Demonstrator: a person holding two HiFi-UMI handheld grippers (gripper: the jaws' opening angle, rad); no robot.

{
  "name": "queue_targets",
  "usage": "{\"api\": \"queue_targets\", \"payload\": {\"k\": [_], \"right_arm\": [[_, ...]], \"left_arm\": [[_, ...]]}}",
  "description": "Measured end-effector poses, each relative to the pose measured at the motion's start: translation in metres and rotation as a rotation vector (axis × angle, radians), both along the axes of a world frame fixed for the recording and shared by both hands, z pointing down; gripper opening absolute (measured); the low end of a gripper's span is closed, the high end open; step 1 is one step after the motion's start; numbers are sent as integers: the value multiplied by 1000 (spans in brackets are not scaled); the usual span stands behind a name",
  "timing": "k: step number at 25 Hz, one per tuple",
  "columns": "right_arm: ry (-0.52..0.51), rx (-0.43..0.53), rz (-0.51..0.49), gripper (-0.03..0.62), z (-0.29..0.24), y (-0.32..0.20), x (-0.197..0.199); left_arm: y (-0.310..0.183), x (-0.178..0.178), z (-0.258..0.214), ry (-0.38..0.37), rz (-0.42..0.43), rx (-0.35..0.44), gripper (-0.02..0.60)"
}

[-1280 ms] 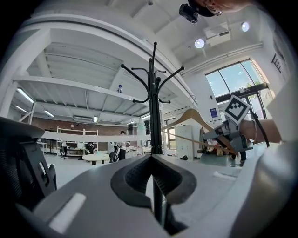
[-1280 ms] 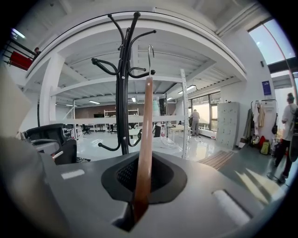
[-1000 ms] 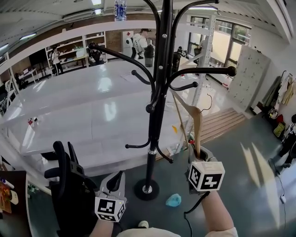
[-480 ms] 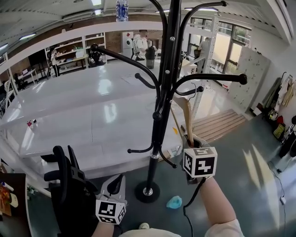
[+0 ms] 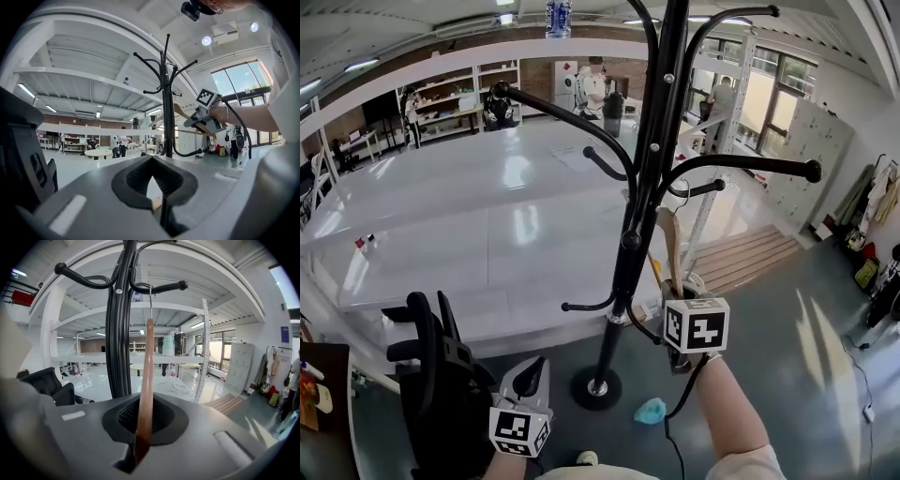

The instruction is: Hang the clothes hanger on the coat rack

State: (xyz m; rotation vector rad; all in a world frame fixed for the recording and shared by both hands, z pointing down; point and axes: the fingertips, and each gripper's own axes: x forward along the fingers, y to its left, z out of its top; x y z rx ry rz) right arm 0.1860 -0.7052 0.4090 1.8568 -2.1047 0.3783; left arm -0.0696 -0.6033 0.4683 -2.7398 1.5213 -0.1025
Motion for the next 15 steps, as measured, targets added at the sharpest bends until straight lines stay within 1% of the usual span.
{"api": "queue_targets", "payload": {"k": [8, 15], "right_arm": [[2, 5, 13, 29, 7, 1, 3], [-14, 28, -9, 35, 11, 9, -1]], "left_arm": [[-1, 3, 7, -1, 7, -15, 0], [3, 9, 3, 0, 17, -8, 0]]}}
